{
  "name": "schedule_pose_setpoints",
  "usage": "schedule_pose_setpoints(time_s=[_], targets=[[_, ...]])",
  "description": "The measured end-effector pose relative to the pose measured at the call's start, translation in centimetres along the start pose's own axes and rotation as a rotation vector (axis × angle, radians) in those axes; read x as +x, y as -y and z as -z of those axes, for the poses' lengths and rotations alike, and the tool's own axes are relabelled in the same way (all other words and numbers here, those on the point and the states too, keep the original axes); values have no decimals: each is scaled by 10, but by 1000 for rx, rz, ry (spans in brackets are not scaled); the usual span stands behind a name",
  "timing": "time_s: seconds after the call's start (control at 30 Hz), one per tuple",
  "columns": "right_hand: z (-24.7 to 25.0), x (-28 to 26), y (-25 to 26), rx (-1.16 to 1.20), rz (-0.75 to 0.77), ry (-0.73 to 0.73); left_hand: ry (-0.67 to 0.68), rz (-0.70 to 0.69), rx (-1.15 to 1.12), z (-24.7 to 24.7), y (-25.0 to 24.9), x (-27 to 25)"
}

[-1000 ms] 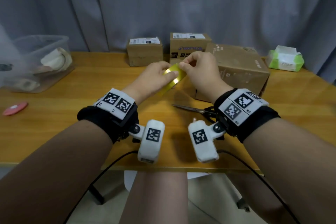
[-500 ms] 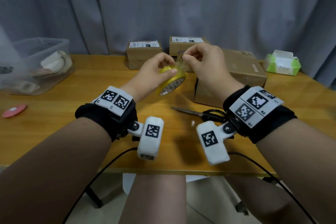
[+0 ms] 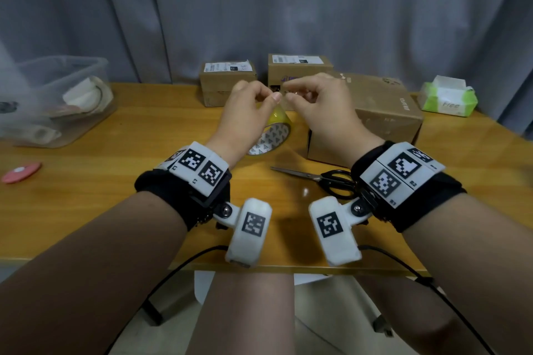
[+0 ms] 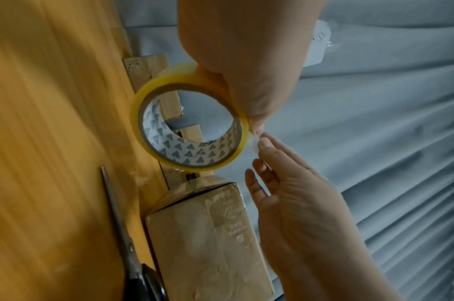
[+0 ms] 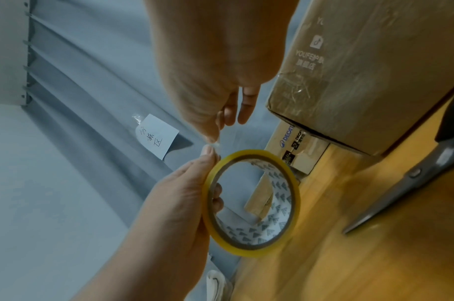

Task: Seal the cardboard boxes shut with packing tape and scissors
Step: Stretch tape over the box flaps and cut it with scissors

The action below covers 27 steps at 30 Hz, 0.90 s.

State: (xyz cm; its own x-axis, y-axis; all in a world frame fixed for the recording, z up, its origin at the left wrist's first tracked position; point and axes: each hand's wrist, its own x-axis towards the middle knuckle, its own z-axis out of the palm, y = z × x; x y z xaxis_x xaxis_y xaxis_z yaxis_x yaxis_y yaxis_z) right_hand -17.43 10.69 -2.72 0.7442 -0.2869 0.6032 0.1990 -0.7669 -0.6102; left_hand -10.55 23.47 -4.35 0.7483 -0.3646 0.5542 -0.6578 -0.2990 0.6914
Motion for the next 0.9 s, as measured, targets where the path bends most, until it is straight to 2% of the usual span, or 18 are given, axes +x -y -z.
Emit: schedule_pose_setpoints(time_s=[0.2,0.33,0.47,0.5,0.57,0.63,0.77,0.9], targets=[[-4,-6,1,-31,-47,24,-73,-144,184,4,2,-7],[-7,-6,1,-77,-75,0,-61,-236,299,11,5,-8],[0,-7,1,-230,-68,121,-6,-263,409,18,9,-8],[3,-8,0,-282,-42,118,-2,-259,440,20,11,-8],[12,-6,-3,-418,9,4,11,-218,515,23,18,-7],[20,0,-12,-616,-15,-60,73,-153,648,24,30,-4],[18,8,-32,-947,-332,273,269,-31,878,20,48,-2],[8,5,-32,-1010,-278,296,384,43,889,20,52,-5]])
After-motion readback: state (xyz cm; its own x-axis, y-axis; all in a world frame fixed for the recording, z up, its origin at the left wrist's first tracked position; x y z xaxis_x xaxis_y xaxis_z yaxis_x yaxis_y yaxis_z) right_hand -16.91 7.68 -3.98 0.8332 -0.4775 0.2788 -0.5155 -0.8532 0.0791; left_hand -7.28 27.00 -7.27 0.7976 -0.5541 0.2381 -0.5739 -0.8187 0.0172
